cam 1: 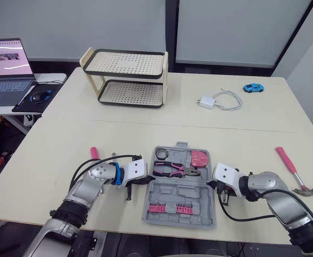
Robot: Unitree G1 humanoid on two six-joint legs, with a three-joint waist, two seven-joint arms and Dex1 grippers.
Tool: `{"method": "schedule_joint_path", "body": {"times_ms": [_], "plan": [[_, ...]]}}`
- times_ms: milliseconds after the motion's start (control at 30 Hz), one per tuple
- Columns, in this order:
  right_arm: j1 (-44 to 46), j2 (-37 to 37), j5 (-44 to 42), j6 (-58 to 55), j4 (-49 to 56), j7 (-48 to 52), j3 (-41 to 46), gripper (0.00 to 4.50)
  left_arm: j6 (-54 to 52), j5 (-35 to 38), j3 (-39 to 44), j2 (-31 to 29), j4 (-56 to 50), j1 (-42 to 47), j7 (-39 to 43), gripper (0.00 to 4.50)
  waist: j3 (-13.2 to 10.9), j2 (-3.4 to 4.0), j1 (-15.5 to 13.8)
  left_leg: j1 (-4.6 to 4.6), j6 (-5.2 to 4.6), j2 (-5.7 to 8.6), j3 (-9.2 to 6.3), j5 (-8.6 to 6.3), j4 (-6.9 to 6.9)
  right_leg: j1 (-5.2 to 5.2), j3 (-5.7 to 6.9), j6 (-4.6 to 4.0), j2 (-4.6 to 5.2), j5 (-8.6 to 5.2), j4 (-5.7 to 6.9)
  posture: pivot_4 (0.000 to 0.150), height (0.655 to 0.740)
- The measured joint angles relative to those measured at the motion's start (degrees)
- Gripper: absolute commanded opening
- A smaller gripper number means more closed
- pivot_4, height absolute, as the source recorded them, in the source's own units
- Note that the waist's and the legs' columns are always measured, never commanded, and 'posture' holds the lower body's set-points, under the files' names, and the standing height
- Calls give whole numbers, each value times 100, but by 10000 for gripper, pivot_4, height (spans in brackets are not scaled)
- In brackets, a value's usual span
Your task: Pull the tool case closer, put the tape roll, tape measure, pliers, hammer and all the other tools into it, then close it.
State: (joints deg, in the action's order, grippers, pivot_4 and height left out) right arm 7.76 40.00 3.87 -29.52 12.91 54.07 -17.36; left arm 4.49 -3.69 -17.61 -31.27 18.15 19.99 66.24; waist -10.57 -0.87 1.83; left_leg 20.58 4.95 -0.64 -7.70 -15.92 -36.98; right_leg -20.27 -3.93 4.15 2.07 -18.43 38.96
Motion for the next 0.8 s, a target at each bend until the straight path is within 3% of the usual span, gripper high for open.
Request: {"method": "schedule_joint_path", "body": {"times_ms": [800], "plan": [[123, -66, 95, 0, -97, -9, -15, 0, 112, -19, -3, 24, 197, 133, -63, 279, 0, 0, 3, 2, 0, 0, 0, 0, 2, -3, 0, 0, 0, 0, -1, 1500, 7350]]}}
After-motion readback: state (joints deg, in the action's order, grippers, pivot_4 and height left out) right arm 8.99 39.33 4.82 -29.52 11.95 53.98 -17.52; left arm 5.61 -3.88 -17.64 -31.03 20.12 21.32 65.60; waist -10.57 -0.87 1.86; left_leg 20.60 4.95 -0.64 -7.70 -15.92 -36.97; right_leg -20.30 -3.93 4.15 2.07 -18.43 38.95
